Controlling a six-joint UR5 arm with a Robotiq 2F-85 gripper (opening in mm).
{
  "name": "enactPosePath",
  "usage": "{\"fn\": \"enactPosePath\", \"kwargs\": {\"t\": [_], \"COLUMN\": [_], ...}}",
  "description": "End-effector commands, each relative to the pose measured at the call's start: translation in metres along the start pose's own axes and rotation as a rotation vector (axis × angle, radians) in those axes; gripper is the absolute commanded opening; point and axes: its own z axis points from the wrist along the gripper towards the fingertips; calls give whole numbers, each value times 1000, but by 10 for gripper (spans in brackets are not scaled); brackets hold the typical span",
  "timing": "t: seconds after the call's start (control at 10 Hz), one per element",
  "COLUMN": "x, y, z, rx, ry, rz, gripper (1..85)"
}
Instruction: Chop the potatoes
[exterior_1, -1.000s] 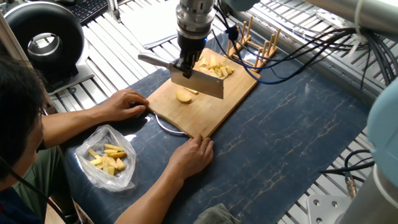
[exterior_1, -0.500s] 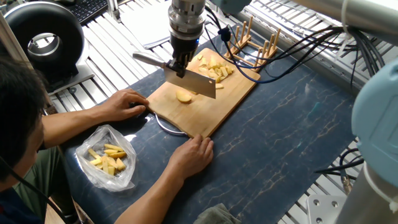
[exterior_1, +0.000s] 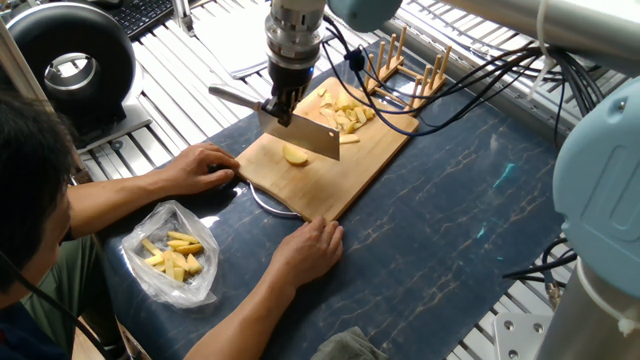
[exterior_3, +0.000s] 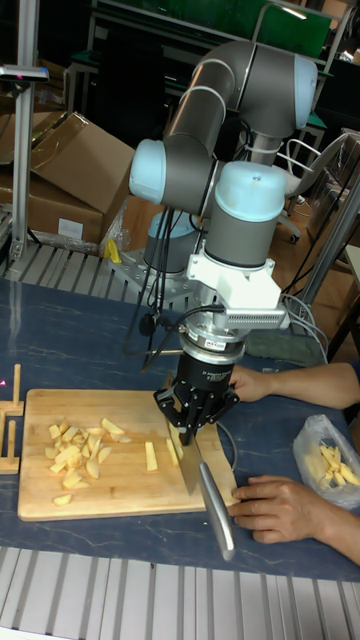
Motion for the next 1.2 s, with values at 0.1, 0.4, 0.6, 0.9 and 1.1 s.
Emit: {"fn": "enactPosePath", "kwargs": {"t": [0.1, 0.4, 0.6, 0.9, 1.1], "x": [-3, -3, -3, -3, -2], "y": [2, 2, 4, 5, 3], "z": [3, 4, 5, 4, 4], "rx": [-6, -6, -10, -20, -19], "ry": [-11, -13, -14, -16, -18], "rz": [10, 13, 19, 23, 18], "gripper": [10, 10, 10, 10, 10]}}
